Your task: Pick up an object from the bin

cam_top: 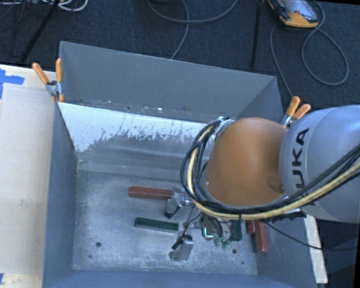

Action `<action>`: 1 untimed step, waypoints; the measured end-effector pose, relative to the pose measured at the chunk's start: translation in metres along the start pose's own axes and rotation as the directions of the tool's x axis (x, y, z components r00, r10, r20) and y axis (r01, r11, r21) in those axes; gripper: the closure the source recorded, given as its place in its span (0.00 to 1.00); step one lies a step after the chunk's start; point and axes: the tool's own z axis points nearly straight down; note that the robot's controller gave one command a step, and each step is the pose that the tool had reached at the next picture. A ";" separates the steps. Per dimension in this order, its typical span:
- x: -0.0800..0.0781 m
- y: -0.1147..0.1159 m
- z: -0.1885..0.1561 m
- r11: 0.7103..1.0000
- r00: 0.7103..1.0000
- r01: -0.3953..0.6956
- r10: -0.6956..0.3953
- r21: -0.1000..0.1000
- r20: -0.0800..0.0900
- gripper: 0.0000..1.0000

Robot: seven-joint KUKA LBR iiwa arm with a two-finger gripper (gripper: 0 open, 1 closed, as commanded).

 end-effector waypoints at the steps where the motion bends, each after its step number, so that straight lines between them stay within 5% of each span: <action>1: -0.047 -0.017 0.123 0.999 0.999 0.039 -0.039 0.001 0.003 0.00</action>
Offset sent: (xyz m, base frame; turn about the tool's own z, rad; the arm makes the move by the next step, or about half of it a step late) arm 0.0471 -0.0164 -0.1185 -0.0399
